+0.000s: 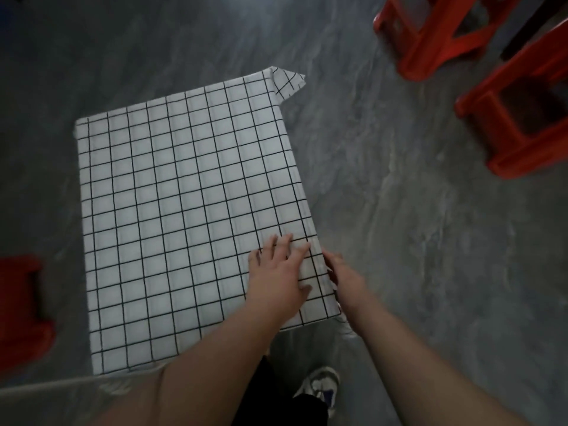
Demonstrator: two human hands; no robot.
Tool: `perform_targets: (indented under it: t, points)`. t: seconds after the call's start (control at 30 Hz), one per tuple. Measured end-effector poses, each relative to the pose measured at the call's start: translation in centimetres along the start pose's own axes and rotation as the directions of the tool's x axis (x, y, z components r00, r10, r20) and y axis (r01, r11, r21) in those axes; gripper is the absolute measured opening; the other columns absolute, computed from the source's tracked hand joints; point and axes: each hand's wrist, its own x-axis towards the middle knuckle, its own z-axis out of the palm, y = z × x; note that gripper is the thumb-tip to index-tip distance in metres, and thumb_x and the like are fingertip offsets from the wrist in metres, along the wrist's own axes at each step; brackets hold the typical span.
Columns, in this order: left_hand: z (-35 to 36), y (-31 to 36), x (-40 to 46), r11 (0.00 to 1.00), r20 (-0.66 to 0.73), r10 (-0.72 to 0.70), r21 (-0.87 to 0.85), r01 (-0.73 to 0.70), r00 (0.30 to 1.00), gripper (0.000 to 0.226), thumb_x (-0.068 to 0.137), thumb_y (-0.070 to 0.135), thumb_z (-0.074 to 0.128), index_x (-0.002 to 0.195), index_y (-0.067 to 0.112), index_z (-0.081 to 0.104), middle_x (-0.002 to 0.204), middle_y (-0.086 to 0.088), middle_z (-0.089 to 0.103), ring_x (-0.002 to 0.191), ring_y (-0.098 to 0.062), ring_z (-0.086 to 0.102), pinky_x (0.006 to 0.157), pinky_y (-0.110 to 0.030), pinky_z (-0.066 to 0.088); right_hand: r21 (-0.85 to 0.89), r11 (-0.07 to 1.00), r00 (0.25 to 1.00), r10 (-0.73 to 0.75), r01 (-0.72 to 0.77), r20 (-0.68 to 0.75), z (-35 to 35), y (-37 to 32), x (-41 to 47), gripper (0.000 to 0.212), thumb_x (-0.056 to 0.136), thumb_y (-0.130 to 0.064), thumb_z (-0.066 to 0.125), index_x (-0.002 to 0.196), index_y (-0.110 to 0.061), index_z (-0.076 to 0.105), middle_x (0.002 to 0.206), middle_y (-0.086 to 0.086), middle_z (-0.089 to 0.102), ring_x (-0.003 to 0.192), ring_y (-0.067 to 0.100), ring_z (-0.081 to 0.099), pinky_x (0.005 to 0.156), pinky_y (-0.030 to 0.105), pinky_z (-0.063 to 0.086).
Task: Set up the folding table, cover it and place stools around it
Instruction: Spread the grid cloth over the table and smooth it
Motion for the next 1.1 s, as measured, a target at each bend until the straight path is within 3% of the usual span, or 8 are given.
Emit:
perform_targets:
  t: [0.2,0.33,0.43,0.57,0.67,0.77,0.9,1.1]
  points:
    - [-3.7,0.9,2.5,0.997,-0.037,-0.051,-0.066,0.048,0.998,0.046,0.088,0.044,0.053,0.132,0.041,0.042,0.144,0.004,0.037,0.134,-0.023,0.028,0.107,-0.051,0.027,-0.209,0.978,0.996,-0.040,0.023,-0.078,0.4,-3.1,2.0,0.045,0.099,-0.052,0.034,0.089,-0.022,0.066,0.099,0.004,0.068,0.103,0.027,0.061,0.101,0.048,0.045]
    - [-5.9,-0.5,5.9,0.988,-0.232,-0.071,-0.151,0.036,0.970,0.041,0.091,0.031,0.052,0.132,0.031,0.047,0.132,0.005,0.048,0.124,-0.019,0.040,0.104,-0.040,0.034,-0.222,0.973,0.981,-0.105,0.067,-0.161,1.1,-7.2,4.8,0.034,0.107,-0.033,0.032,0.097,-0.019,0.061,0.106,0.008,0.065,0.107,0.028,0.058,0.102,0.049,0.044]
    - [-7.5,-2.5,9.5,0.985,-0.337,-0.081,-0.169,0.025,0.938,0.055,0.091,0.027,0.053,0.144,0.026,0.036,0.149,-0.002,0.036,0.138,-0.022,0.028,0.114,-0.040,0.027,-0.173,0.979,0.980,-0.131,0.105,-0.149,2.6,-10.5,7.9,0.034,0.105,-0.033,0.032,0.088,-0.028,0.061,0.105,0.002,0.066,0.106,0.024,0.059,0.101,0.050,0.045]
    - [-8.3,-4.5,13.0,0.988,-0.204,-0.129,-0.113,0.108,0.970,0.064,0.095,0.039,0.048,0.152,0.033,0.019,0.165,-0.003,0.009,0.151,-0.026,0.002,0.121,-0.049,0.011,-0.029,0.991,0.988,-0.136,0.134,-0.078,5.1,-14.8,10.9,0.034,0.108,-0.025,0.028,0.107,-0.023,0.061,0.108,-0.003,0.064,0.101,0.011,0.059,0.094,0.025,0.048]
    - [-7.9,-5.0,13.5,0.992,-0.176,-0.111,-0.082,0.098,0.978,0.064,0.094,0.044,0.048,0.150,0.034,0.018,0.165,-0.003,0.009,0.151,-0.027,0.002,0.120,-0.051,0.012,-0.059,0.992,0.988,-0.115,0.109,-0.101,6.3,-15.0,12.6,0.042,0.103,-0.043,0.034,0.104,-0.019,0.069,0.124,0.009,0.066,0.119,0.023,0.058,0.110,0.042,0.041]
    - [-7.8,-5.1,13.4,0.992,-0.184,-0.113,-0.077,0.101,0.976,0.063,0.094,0.046,0.047,0.149,0.035,0.020,0.164,-0.001,0.010,0.150,-0.026,0.003,0.119,-0.050,0.011,-0.020,0.998,0.990,-0.065,0.063,-0.125,7.0,-15.1,12.7,0.054,0.104,-0.046,0.035,0.136,-0.007,0.056,0.140,0.009,0.056,0.132,0.023,0.049,0.117,0.042,0.033]
    - [-7.8,-5.4,13.3,0.986,-0.176,-0.123,-0.131,0.100,0.977,0.062,0.094,0.046,0.047,0.149,0.035,0.021,0.164,-0.001,0.010,0.150,-0.025,0.002,0.120,-0.049,0.009,-0.103,0.994,0.988,-0.063,0.049,-0.142,6.6,-14.5,13.2,0.052,0.103,-0.046,0.037,0.138,-0.011,0.056,0.139,0.007,0.057,0.130,0.022,0.050,0.116,0.043,0.034]
    - [-8.1,-7.0,8.7,0.933,-0.205,-0.104,-0.359,0.024,0.973,0.060,0.100,0.036,0.040,0.154,0.031,0.016,0.166,-0.001,0.006,0.152,-0.019,-0.004,0.124,-0.046,0.003,-0.348,0.888,0.879,-0.399,0.300,-0.260,5.1,-12.6,8.9,0.042,0.104,-0.027,0.040,0.144,-0.017,0.045,0.144,0.003,0.050,0.132,0.018,0.046,0.114,0.042,0.035]
